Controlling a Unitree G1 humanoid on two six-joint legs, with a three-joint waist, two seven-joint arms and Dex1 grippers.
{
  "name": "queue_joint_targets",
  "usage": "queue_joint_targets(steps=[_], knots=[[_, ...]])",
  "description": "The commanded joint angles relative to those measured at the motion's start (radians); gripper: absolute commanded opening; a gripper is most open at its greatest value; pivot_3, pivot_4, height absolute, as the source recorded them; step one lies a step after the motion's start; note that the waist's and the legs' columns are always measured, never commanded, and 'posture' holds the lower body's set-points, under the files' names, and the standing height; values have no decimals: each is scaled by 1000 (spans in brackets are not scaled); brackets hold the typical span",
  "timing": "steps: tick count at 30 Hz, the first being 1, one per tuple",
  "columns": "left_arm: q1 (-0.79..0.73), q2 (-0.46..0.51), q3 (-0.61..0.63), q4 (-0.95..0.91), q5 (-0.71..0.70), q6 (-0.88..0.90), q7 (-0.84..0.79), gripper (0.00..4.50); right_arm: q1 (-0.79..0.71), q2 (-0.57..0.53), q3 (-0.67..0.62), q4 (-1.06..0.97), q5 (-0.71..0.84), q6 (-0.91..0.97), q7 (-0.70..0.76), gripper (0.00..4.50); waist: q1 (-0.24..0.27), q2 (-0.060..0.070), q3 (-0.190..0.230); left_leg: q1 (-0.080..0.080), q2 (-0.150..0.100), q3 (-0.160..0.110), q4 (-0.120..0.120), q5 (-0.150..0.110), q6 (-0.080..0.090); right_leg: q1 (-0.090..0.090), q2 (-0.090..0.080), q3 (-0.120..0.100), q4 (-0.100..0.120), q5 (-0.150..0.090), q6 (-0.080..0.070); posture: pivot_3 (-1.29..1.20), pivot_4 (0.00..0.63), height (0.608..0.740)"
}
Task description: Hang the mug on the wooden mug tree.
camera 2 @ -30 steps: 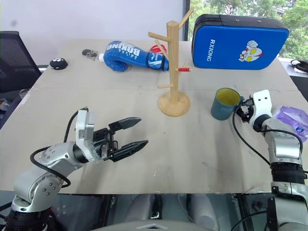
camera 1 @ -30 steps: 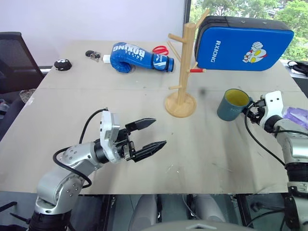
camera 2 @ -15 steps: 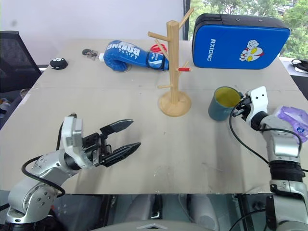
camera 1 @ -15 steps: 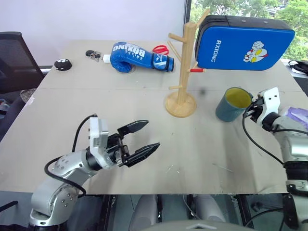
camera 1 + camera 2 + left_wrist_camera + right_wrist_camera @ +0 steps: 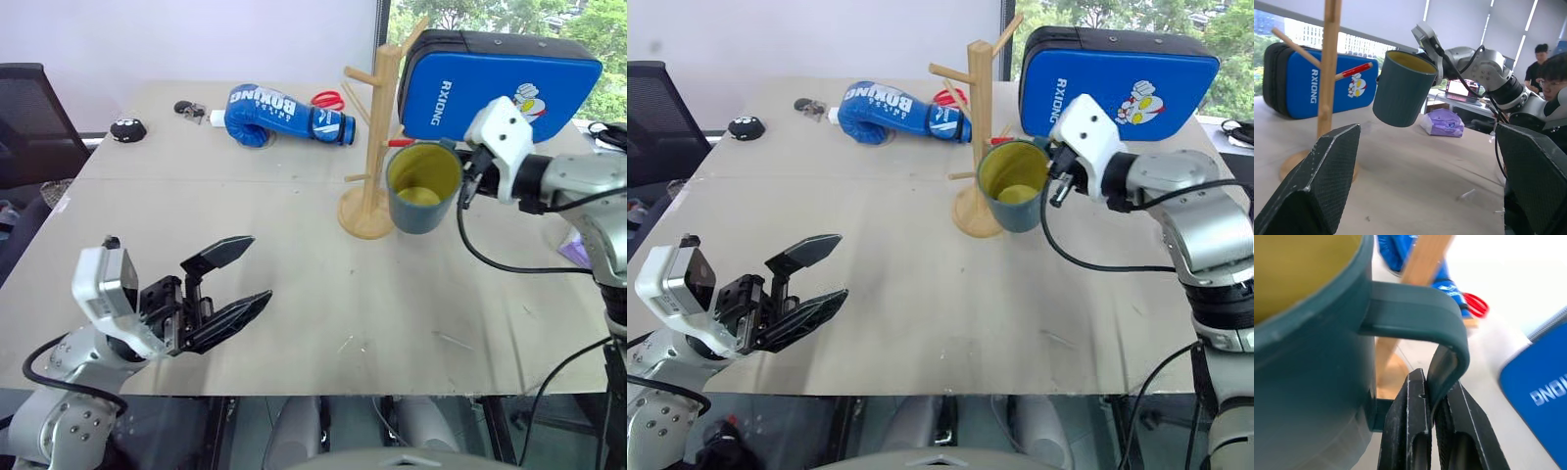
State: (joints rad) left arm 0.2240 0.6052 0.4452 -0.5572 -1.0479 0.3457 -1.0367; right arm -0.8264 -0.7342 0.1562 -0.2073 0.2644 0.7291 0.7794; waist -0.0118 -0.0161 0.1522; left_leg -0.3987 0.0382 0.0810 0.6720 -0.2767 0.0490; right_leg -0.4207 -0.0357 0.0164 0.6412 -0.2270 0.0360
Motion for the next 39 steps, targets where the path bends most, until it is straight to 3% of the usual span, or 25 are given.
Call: queue_joint_targets(steps=[1, 4, 8, 9, 13, 17, 25, 29, 31, 39], knots=[[3, -1, 25, -36, -17, 0, 45, 4500, -126, 40, 40, 120, -65, -26, -10, 20, -2, 0, 0, 0, 0, 0, 0, 0, 0, 0, 0, -1, 0, 0, 0, 0, 150, 740], [12, -9, 16, -58, -17, 0, 73, 4500, -176, 65, 87, 221, -103, -66, 27, 20, -3, 0, 0, 0, 0, 0, 0, 0, 0, -1, 0, 0, 0, 0, 0, 0, 150, 740], [20, -22, 15, -74, -19, -3, 101, 4500, -207, 113, 119, 309, -130, -128, 68, 1183, -1, 0, 0, -1, 0, 0, -1, 0, 0, -1, 0, -1, 0, 0, 0, 0, 150, 740], [24, -24, 16, -78, -19, -4, 106, 4500, -207, 115, 122, 311, -136, -131, 77, 1847, -2, 0, 0, -1, 0, 0, -1, 0, 0, -1, 0, -1, 0, 0, 0, 0, 150, 740], [35, -27, 14, -91, -15, 3, 139, 4500, -173, 86, 84, 253, -129, -113, 104, 3638, -1, 0, 0, -1, 0, 0, -1, 0, -1, -1, 0, -1, 0, 0, 0, 0, 150, 740], [35, -17, -12, -104, 1, 29, 186, 4500, -58, 25, -27, 105, -34, -94, 158, 3638, 4, 0, 0, -1, 0, -1, -1, 0, 0, -1, 0, -1, 0, 0, 0, 0, 150, 740], [80, 35, -50, -46, 138, 48, 196, 4500, 433, -95, -371, -219, 161, -50, 185, 3638, 4, -1, 0, -1, 0, -1, -2, 0, 0, 0, -1, -1, 0, 0, 0, 0, 150, 740], [92, 65, -54, 23, 196, 39, 147, 4500, 691, -79, -518, -304, 205, -43, 166, 3638, 0, -1, 0, 1, 0, 0, -2, 0, 0, 0, 1, 0, 0, 0, 0, 0, 150, 740], [102, 81, -56, 56, 228, 26, 112, 4500, 806, -63, -565, -348, 221, -51, 158, 4449, 1, -1, -1, 2, 0, -1, -2, 0, 0, 0, 1, -1, 1, 0, 0, 0, 150, 740], [97, 122, -44, 136, 283, 25, 31, 4500, 1053, 20, -624, -404, 209, -141, 88, 4449, 1, -4, -2, 3, 1, 0, -1, 0, 0, 2, 0, 0, 1, -1, 3, 0, 150, 740]])
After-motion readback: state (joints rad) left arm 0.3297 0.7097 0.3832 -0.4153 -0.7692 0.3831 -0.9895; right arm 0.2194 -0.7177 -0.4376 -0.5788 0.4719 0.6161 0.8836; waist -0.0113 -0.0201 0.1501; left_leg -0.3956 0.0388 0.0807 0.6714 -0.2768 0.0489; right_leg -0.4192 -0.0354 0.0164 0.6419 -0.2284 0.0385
